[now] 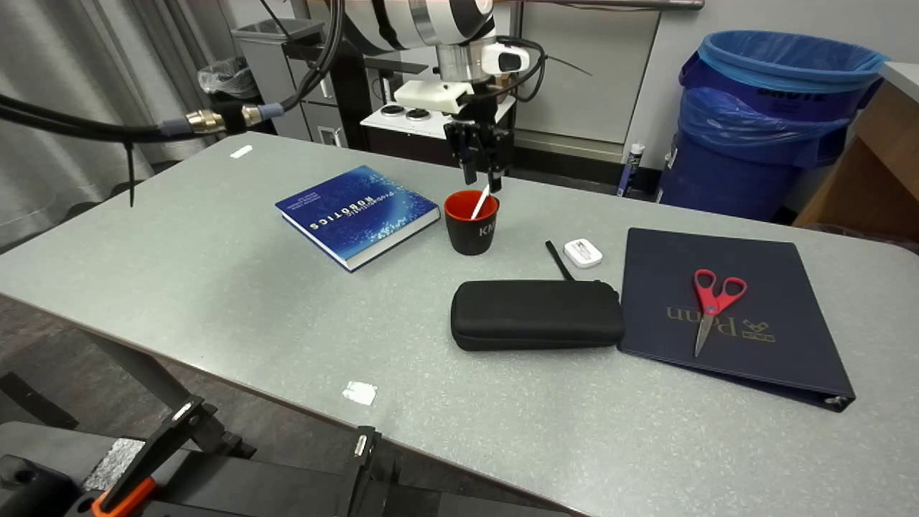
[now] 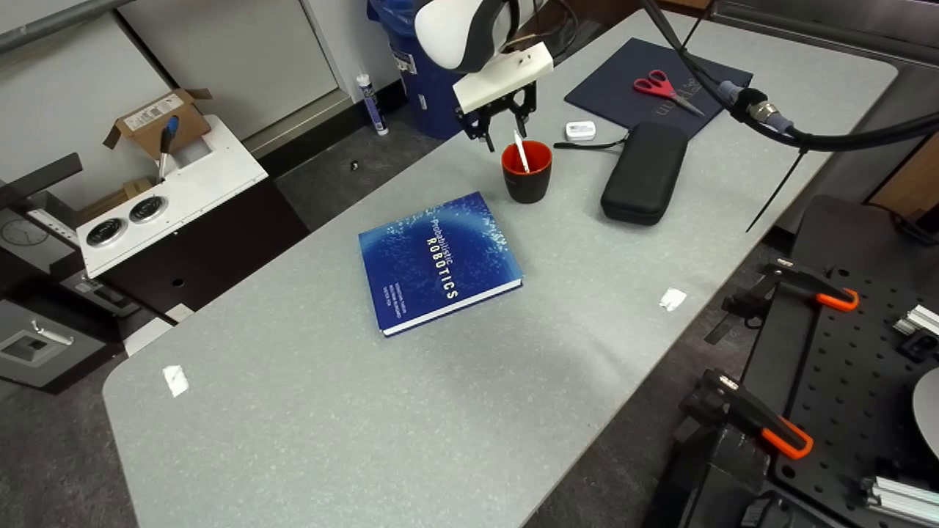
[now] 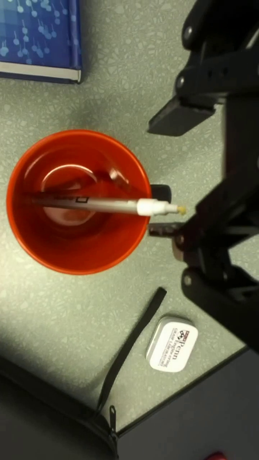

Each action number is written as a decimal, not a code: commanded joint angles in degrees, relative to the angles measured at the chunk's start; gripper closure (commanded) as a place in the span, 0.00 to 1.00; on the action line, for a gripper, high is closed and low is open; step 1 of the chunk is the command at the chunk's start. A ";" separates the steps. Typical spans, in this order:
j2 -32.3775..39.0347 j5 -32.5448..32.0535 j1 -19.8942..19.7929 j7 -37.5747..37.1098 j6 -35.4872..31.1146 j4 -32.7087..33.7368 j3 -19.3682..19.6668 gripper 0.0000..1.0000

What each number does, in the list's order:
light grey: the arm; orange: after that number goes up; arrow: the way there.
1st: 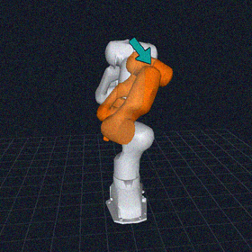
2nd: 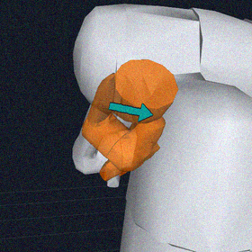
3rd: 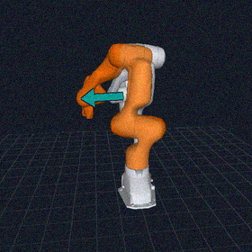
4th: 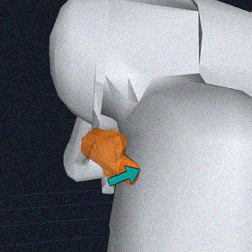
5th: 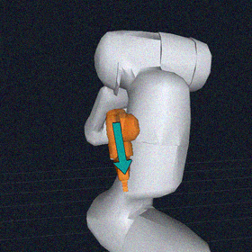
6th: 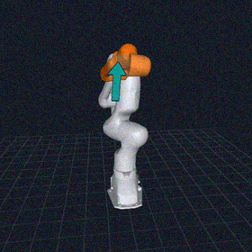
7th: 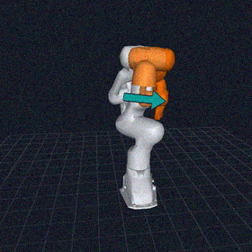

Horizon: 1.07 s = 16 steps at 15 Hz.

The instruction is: Remove the pen from the mug.

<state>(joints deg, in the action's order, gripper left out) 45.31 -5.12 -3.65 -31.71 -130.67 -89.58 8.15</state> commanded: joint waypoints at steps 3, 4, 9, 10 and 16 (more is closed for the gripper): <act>2.00 2.57 0.82 0.79 0.06 3.27 0.88 0.81; 2.08 2.62 0.78 0.84 0.12 3.41 0.85 0.90; -0.05 1.96 1.43 0.07 0.03 1.57 1.53 1.00; -1.61 1.55 1.76 -0.09 -0.71 0.09 1.89 1.00; -13.41 0.92 2.34 4.89 -0.01 -9.20 0.78 1.00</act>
<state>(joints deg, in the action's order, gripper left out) 39.54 -5.12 -2.28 -31.06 -130.98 -91.35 9.16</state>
